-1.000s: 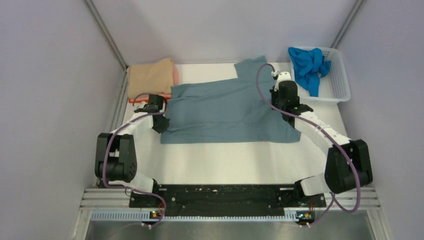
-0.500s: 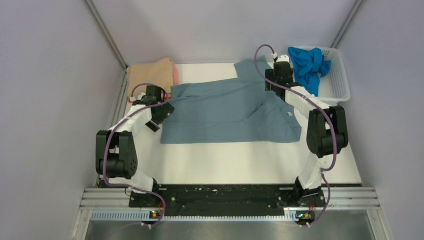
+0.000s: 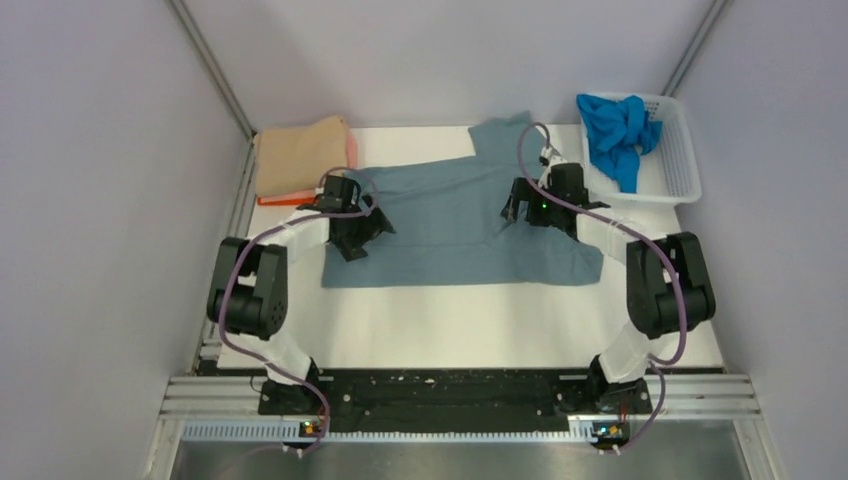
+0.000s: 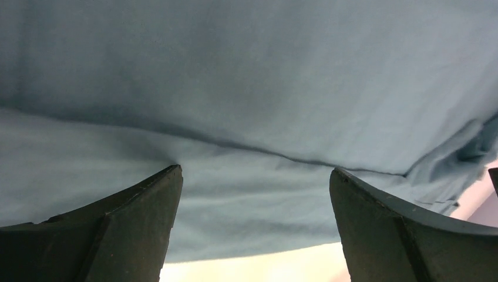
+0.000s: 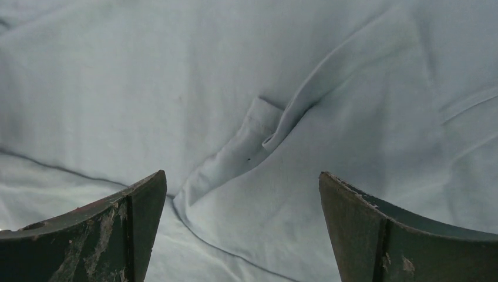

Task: Fold and stack the t-shirts
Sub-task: Fold the flattened tshirt in 1/3 of the way

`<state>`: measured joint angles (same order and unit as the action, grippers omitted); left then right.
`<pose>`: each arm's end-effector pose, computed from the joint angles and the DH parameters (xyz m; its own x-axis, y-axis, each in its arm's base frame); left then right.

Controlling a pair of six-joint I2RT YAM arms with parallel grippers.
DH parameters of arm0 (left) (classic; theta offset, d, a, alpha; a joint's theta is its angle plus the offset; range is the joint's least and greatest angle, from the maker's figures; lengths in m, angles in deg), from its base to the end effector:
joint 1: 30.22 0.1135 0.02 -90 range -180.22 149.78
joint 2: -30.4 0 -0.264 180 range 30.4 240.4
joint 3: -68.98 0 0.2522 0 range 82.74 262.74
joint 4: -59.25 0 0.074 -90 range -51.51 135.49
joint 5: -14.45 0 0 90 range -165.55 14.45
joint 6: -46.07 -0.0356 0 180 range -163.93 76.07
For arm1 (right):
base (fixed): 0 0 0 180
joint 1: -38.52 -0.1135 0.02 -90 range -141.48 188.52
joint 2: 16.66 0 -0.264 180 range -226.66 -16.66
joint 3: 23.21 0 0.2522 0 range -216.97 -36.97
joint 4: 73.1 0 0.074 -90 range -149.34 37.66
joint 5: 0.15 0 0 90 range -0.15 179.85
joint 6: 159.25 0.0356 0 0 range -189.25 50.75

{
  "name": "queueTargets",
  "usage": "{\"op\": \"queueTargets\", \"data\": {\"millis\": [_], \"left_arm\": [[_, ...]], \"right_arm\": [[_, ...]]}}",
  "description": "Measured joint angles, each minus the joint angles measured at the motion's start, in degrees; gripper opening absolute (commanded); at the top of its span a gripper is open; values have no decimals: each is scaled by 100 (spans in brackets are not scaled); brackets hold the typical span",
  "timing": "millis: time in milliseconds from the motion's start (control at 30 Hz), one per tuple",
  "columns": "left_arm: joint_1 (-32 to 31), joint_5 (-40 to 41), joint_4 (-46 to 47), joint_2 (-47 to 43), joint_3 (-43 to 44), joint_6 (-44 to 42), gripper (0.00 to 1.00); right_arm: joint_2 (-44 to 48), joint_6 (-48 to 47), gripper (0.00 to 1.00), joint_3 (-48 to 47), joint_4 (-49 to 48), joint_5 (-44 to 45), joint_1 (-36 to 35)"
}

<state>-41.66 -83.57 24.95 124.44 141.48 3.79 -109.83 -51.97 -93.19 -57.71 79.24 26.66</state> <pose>0.3269 -0.0712 0.1938 -0.7477 -0.5962 -0.2923 -0.4163 0.7639 -0.4931 0.3428 0.0787 0.2098 -0.6846 0.1546 -0.7123 -0.1461 0.9283 0.3418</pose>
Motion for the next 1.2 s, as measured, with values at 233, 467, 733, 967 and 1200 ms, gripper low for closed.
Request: {"op": "queueTargets", "data": {"millis": [233, 467, 733, 967, 1200], "left_arm": [[22, -332, 442, 514, -22, 9, 99], [-92, -310, 1252, -317, -1211, 87, 99], [-1058, 142, 973, -2177, -2782, 802, 99], [-1388, 295, 334, -3364, -3432, 1495, 99], [-1456, 540, -822, -3633, -3195, 1587, 99]], "right_arm": [[-448, 254, 99, 442, -179, -122, -70], [673, 601, 99, 1665, -350, 109, -83], [2763, 1102, 99, 2979, 776, 433, -293], [4063, 1631, 99, 3388, 1954, 658, -673], [4350, 1613, 99, 3206, 2516, 1003, -678]]}}
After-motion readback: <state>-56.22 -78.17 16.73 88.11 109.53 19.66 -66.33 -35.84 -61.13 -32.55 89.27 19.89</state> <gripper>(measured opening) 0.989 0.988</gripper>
